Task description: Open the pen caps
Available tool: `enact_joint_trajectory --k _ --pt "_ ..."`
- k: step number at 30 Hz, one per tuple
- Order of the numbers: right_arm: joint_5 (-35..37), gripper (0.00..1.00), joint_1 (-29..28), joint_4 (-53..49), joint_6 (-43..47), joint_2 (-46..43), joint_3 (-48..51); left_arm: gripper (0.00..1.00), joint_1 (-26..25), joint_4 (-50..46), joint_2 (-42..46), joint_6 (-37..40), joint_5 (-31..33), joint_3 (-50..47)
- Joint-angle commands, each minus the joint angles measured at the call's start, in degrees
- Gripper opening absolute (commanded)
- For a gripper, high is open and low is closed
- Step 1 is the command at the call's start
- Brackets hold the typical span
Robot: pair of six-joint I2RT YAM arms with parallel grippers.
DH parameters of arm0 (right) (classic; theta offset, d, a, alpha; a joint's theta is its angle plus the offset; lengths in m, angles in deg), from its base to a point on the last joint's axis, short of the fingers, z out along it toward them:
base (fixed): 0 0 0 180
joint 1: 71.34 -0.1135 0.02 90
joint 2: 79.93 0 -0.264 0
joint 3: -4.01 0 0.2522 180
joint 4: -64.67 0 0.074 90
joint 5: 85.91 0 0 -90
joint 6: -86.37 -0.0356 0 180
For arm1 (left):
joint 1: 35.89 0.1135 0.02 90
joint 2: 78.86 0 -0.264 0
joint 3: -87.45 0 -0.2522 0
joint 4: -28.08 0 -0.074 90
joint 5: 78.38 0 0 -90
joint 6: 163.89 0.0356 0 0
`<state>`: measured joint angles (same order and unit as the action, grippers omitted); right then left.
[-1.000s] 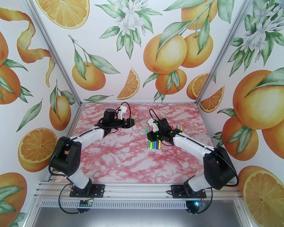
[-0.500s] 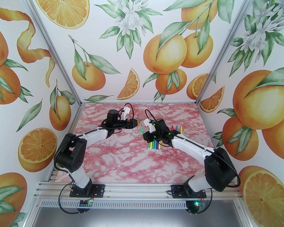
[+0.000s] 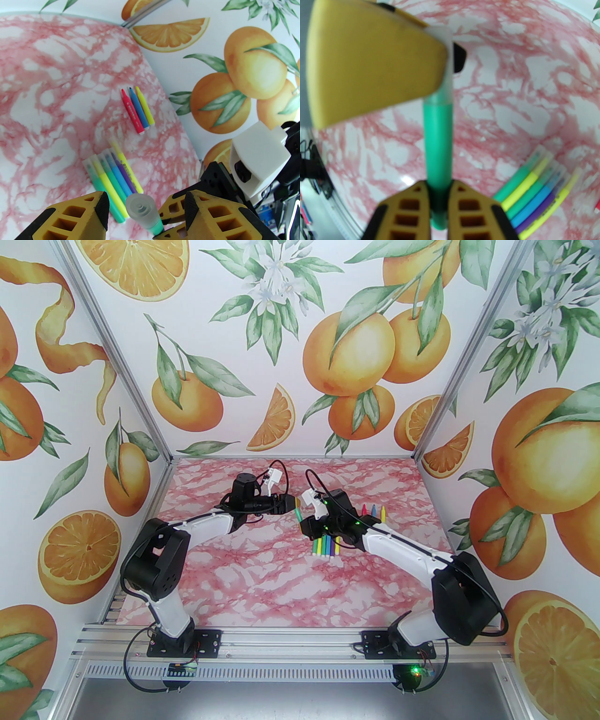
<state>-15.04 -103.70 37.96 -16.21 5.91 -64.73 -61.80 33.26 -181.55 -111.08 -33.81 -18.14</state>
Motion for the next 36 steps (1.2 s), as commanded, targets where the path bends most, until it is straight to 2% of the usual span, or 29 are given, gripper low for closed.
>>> enact_joint_trajectory --k 1,9,21,24,27,36 --pt "-1.5 0.09 -0.4 2.3 0.5 -1.1 -0.9 0.54 -0.2 2.2 -0.8 -0.2 -1.3 2.0" --pt "-1.6 0.09 -0.5 2.6 0.6 -0.8 -0.8 0.43 -0.1 2.4 -1.1 -0.4 -1.3 2.3" --pt "-0.4 0.09 -0.4 2.9 0.4 -1.1 -0.4 0.15 -0.2 2.8 -1.4 -1.0 -1.6 2.3" --pt "-0.3 0.11 -0.5 2.9 0.4 -1.1 -0.4 0.11 -0.2 2.9 -0.8 -0.8 -1.5 1.6" --pt "-0.4 0.16 -0.5 2.7 0.4 -1.3 -0.4 0.01 -0.2 2.9 -0.4 -0.9 -1.3 1.3" --pt "-0.5 0.28 -0.5 3.5 -0.1 -2.2 0.9 0.0 -0.1 2.6 1.0 -1.1 -2.2 1.6"
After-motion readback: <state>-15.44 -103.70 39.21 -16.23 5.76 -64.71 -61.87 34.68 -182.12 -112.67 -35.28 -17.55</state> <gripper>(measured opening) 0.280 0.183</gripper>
